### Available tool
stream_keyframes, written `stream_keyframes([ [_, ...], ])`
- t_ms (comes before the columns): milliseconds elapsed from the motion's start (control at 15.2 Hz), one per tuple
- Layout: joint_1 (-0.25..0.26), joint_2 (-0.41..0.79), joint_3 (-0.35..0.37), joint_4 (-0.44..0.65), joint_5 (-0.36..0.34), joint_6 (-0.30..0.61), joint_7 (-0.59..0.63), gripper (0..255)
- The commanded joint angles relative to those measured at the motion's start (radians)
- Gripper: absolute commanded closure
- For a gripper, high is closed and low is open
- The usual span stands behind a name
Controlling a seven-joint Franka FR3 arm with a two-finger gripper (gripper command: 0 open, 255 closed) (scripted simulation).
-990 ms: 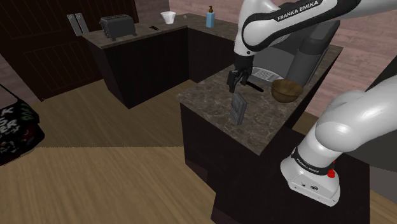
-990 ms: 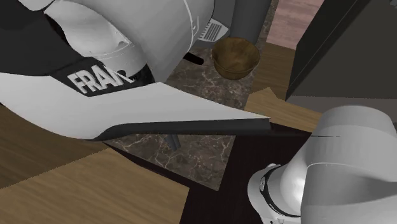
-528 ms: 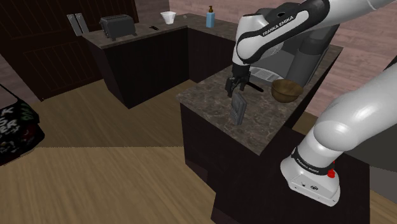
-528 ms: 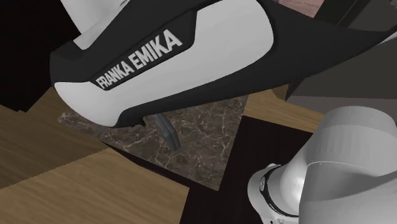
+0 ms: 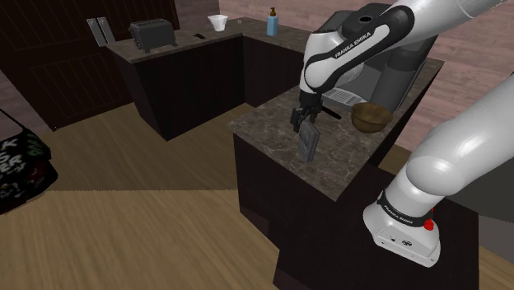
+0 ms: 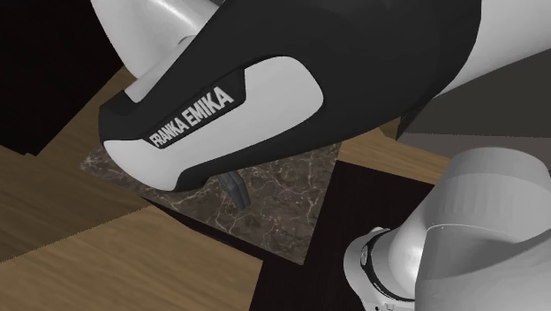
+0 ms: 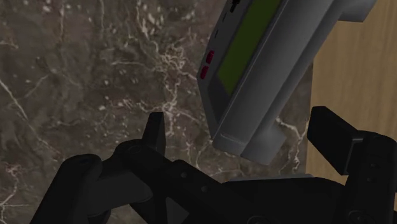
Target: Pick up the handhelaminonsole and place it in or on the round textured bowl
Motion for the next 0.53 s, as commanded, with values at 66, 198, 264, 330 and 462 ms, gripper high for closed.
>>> stream_keyframes([
  [66, 0.000, 0.000, 0.000, -0.001, 0.000, 0.001, 0.000, 0],
  [198, 0.000, 0.000, 0.000, -0.001, 0.000, 0.001, 0.000, 0],
  [264, 0.000, 0.000, 0.000, -0.001, 0.000, 0.001, 0.000, 255],
  [330, 0.000, 0.000, 0.000, -0.001, 0.000, 0.001, 0.000, 255],
  [462, 0.000, 0.000, 0.000, -0.001, 0.000, 0.001, 0.000, 255],
])
